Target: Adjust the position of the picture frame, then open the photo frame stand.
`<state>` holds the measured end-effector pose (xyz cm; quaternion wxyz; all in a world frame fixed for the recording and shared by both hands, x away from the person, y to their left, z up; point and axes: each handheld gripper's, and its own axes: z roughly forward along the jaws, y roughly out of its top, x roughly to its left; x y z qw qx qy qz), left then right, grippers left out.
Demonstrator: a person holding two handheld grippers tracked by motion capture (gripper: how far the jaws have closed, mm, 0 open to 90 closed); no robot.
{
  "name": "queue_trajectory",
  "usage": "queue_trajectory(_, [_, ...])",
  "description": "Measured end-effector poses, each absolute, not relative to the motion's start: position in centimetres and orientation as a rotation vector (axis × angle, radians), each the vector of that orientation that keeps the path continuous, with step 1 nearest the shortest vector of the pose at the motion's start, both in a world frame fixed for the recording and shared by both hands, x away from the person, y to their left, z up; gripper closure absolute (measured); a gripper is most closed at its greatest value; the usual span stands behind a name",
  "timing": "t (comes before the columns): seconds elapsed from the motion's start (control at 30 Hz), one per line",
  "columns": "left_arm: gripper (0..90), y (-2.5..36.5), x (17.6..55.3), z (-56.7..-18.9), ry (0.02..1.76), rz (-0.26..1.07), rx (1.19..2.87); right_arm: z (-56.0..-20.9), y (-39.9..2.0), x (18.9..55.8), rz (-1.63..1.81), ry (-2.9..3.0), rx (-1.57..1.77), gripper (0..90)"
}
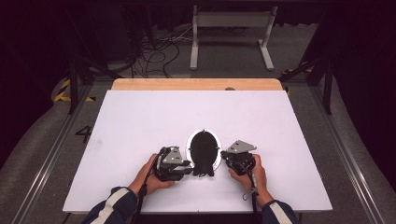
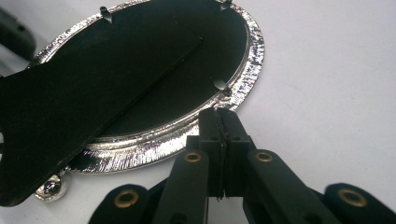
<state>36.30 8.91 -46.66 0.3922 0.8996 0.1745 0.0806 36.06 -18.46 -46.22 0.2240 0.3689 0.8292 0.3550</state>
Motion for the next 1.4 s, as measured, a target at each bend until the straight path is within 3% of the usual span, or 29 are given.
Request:
queue_trajectory(0.17, [52.6, 8.9, 36.4, -46.7, 0.487, 0.241, 2.284, -46.2, -18.5, 36.1, 0.979, 2.283, 1.024, 85.7])
queue_trajectory(0.2, [44.0, 9.0, 36.5, -46.6, 0.500, 0.253, 2.286, -46.2, -18.6, 36.1, 0.981, 2.280, 1.030, 83.1])
queue_trajectory(0.3, [38.4, 9.5, 36.4, -46.4, 0.567, 0.260, 2.269, -46.2, -18.8, 36.1, 0.977, 2.269, 1.041, 73.9])
queue_trajectory(0.6, [20.8, 15.5, 35.1, -45.3, 0.616, 0.266, 2.199, -45.1, -21.1, 35.6, 1.051, 2.266, 1.054, 60.3])
queue_trajectory(0.93, [17.8, 22.3, 33.1, -45.2, 0.665, 0.366, 2.137, -44.4, -22.9, 34.4, 1.094, 2.316, 1.030, 58.7])
queue_trajectory(1.4, [19.1, 24.9, 31.1, -46.2, 0.744, 0.380, 2.139, -44.5, -22.8, 32.8, 1.105, 2.409, 0.998, 49.2])
